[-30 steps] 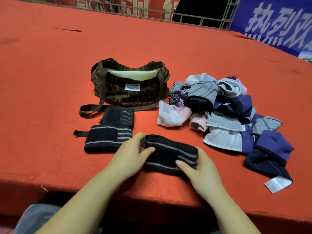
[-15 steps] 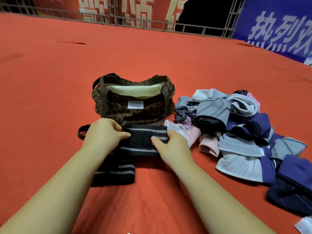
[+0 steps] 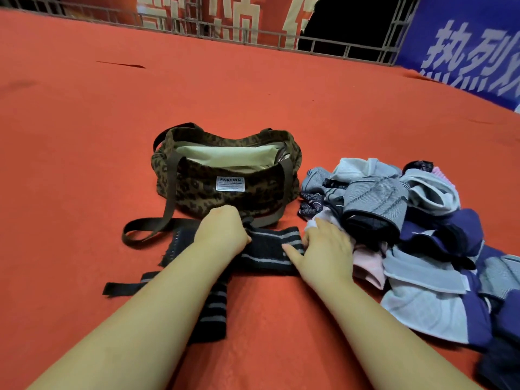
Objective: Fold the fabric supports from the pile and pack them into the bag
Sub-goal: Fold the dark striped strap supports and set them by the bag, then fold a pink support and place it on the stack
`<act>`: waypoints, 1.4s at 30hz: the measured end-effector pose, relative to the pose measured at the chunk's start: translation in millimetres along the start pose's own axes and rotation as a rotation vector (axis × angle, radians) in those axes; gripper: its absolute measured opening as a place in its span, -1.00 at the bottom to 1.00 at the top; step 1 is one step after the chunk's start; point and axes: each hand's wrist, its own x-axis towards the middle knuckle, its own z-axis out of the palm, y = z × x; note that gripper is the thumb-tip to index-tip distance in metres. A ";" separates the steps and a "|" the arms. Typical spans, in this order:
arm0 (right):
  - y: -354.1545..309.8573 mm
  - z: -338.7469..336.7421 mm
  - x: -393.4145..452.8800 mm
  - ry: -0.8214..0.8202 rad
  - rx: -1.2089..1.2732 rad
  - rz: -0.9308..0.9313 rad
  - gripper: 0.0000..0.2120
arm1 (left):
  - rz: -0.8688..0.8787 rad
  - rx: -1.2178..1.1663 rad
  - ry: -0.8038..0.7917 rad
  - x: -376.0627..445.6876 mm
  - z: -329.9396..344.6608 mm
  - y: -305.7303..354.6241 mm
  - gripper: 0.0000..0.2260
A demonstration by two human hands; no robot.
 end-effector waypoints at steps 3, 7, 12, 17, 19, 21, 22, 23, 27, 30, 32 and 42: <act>3.4 8.0 2.0 0.013 -0.023 0.010 -0.52 | -0.005 0.079 -0.008 5.2 4.0 1.1 -0.81; 6.7 18.0 -1.5 0.048 -0.011 0.000 -0.50 | 0.062 0.317 0.100 -5.9 10.4 4.6 -0.82; 11.6 17.6 -8.8 0.058 0.083 -0.077 -0.56 | 0.385 0.572 0.051 -22.0 27.0 12.7 -0.76; 18.1 -6.8 -34.2 0.225 0.443 -0.115 -0.67 | 0.323 0.503 -0.120 -26.6 19.9 9.1 -0.67; 13.8 -24.5 -49.8 0.347 0.573 -0.084 -0.69 | 0.281 0.454 -0.186 -30.6 18.5 9.9 -0.64; 11.1 -41.1 -63.6 0.462 0.666 -0.074 -0.73 | 0.270 0.434 -0.218 -37.2 19.0 13.2 -0.61; 10.3 -48.6 -70.6 0.498 0.716 -0.062 -0.75 | 0.277 0.386 -0.204 -42.5 19.6 15.6 -0.59; 8.4 -57.4 -77.8 0.515 0.779 -0.030 -0.76 | 0.294 0.269 -0.175 -49.2 19.9 18.4 -0.59; 8.7 -78.4 -102.3 0.424 1.119 0.242 -0.73 | 0.451 -0.574 -0.341 -91.7 23.4 34.1 -0.64; 12.3 -86.8 -111.1 0.379 1.422 0.433 -0.76 | 0.373 -0.903 -0.502 -118.8 32.1 36.0 -0.54; 11.6 -89.6 -117.3 0.337 1.554 0.505 -0.80 | 0.291 -1.029 -0.551 -128.0 39.3 30.6 -0.59; 1.9 -77.3 -154.5 0.030 1.026 0.236 -0.51 | 0.308 -0.760 -0.161 -151.7 36.8 8.3 -0.87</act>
